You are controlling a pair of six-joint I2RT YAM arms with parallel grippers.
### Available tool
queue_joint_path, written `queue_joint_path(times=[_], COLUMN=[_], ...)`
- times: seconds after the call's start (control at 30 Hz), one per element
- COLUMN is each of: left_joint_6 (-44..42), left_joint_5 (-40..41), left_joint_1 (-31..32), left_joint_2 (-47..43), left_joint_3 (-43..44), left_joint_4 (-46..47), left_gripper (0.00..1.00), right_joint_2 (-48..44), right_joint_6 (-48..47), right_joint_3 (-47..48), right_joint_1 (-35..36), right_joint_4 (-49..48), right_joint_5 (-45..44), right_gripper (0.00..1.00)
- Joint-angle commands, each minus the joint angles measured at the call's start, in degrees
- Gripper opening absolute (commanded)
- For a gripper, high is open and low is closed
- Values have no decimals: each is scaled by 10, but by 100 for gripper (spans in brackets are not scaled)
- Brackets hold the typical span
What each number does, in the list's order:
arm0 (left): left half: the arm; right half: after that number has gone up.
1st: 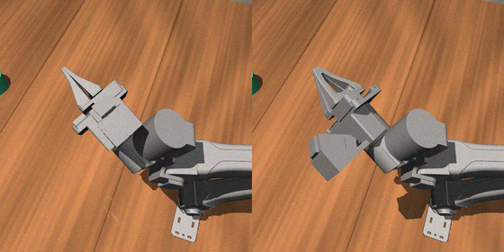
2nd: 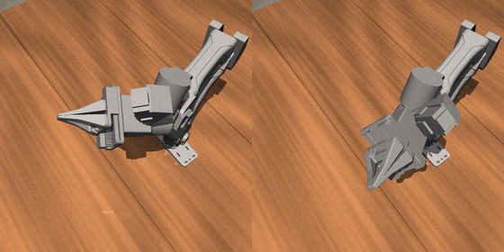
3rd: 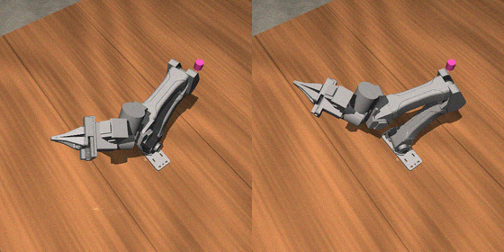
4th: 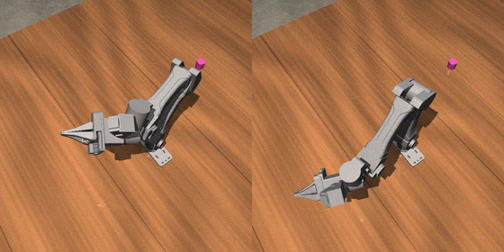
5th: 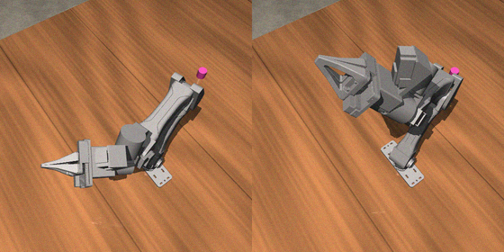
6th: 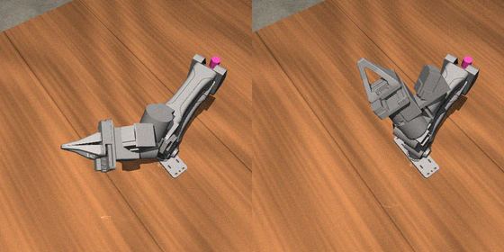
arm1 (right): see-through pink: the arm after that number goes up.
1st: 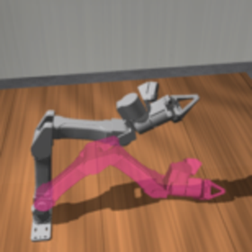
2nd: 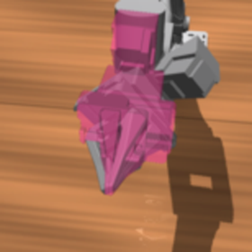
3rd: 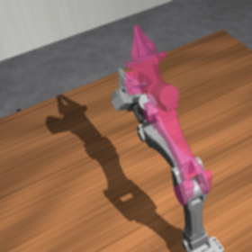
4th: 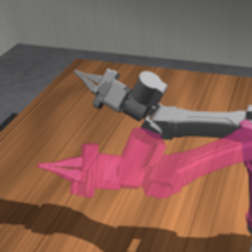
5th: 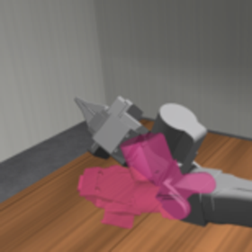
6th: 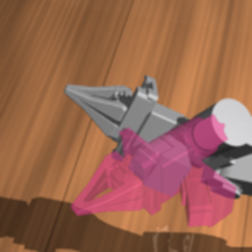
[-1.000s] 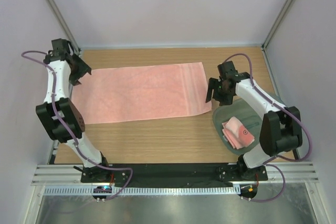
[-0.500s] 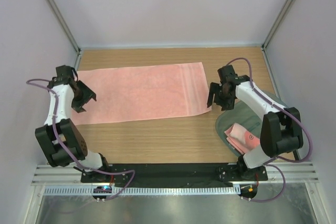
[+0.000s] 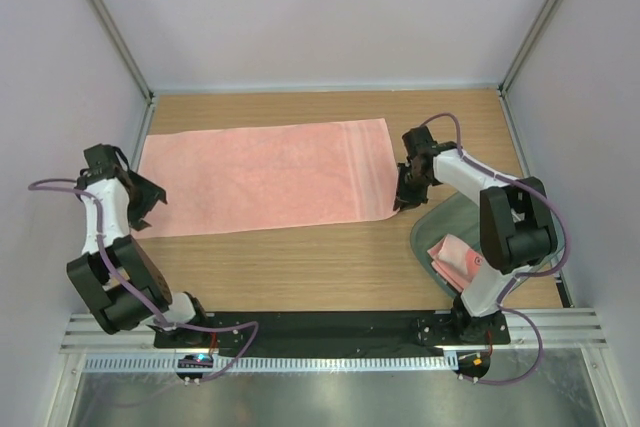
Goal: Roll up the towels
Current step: Flatten the towel
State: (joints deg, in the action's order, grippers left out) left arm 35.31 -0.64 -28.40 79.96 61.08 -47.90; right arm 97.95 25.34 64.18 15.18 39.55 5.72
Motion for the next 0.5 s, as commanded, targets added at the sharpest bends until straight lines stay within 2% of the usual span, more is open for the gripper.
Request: queue_joint_path(times=[0.0, 0.03, 0.17, 0.3, 0.47], left_joint_6=[13, 20, 49, 58, 47], left_joint_5=[2, 6, 38, 56, 102], left_joint_1=[-18, -22, -44, -49, -50], left_joint_2=[-17, -21, -43, -51, -34], left_joint_3=[-14, -17, -42, -61, -54], left_joint_4=[25, 27, 39, 54, 27], left_gripper=[64, 64, 64, 61, 59], right_joint_2=[3, 2, 0, -14, -22], right_joint_6=[-5, -6, -16, -25, -28], right_joint_3=[22, 23, 28, 22, 20], right_joint_1=[3, 3, 0, -26, -41], right_joint_4=[-15, -15, -4, 5, 11], right_joint_5=[6, 6, -9, -17, -14], right_gripper=[17, 11, 1, 1, 1])
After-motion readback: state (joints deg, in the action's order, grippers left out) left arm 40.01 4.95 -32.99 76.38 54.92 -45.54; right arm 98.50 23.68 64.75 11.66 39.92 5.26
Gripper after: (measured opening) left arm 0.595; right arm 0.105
